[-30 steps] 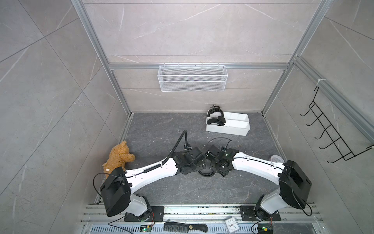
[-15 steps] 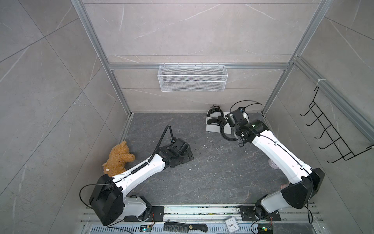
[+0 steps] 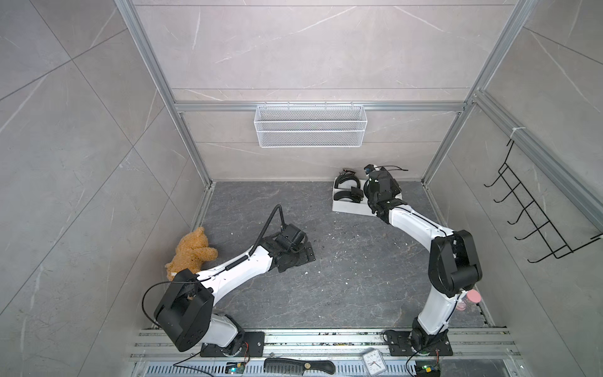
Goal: Place the belts into the storage roll
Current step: Place the belt in the container.
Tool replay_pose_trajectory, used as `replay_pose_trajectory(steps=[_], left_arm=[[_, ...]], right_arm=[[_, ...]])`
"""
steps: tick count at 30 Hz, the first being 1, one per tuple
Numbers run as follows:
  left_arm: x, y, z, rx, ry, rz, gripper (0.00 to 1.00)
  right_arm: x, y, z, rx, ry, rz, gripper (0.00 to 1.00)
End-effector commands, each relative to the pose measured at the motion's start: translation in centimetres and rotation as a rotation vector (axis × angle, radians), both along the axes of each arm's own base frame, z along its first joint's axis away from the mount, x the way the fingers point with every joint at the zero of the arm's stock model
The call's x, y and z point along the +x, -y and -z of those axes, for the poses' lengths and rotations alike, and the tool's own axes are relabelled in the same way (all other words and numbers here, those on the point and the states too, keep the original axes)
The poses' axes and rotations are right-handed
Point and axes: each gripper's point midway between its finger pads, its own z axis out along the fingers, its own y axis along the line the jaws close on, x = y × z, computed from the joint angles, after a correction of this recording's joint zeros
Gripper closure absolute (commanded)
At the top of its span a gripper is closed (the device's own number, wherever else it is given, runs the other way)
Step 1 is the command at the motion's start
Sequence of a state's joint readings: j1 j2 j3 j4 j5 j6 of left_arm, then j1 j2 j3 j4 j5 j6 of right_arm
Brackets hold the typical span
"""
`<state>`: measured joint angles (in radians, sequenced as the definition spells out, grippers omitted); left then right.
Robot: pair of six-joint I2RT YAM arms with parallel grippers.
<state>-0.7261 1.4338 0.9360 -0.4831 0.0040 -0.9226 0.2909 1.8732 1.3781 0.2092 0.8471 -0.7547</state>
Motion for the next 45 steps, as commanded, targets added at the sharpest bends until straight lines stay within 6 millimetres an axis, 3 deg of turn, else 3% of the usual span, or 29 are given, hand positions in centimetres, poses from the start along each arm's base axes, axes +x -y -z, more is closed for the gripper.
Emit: replay_pose_trajectory(steps=[1,5,8,12,19,26,30,39,45], left_arm=[[0.3,0.1,0.2,-0.016,-0.001,0.009,0.02],[0.3,-0.1,0.5,-0.015,-0.014,0.002,0.02],[0.4,-0.2,0.8,-0.019,-0.02,-0.002,0.02],[0.7,0.0,0.9,-0.025,-0.027,-0.002,0.02],[1.1,0.8,1.2,-0.042,-0.037,0.008,0.02],[1.3,1.3,1.5,-0.054,-0.044,0.012,0.02],[1.2,1.0,1.4,-0.05,-0.038,0.004,0.02],[1.2,1.0,1.9,-0.052,-0.047,-0.002,0.02],[1.2,1.0,1.8,-0.056,-0.039,-0.005,0.02]], right_arm=[[2.4,0.3,-4.7,-0.093,0.219,-0.041,1.0],[3.7,-0.4,-3.8,-0.184,0.234,-0.128,1.0],[3.8,0.5,-2.6,-0.172,0.226,-0.11,1.0],[2.7,1.0,-1.1,-0.162,0.211,-0.105,1.0],[0.1,1.6,-0.9,-0.146,0.197,-0.116,1.0],[1.6,3.1,3.8,-0.064,0.083,-0.118,1.0],[2.4,2.9,6.3,-0.034,0.034,-0.133,1.0],[1.7,2.4,10.7,-0.005,-0.098,-0.168,1.0],[1.1,2.3,12.0,0.019,-0.136,-0.169,0.98]])
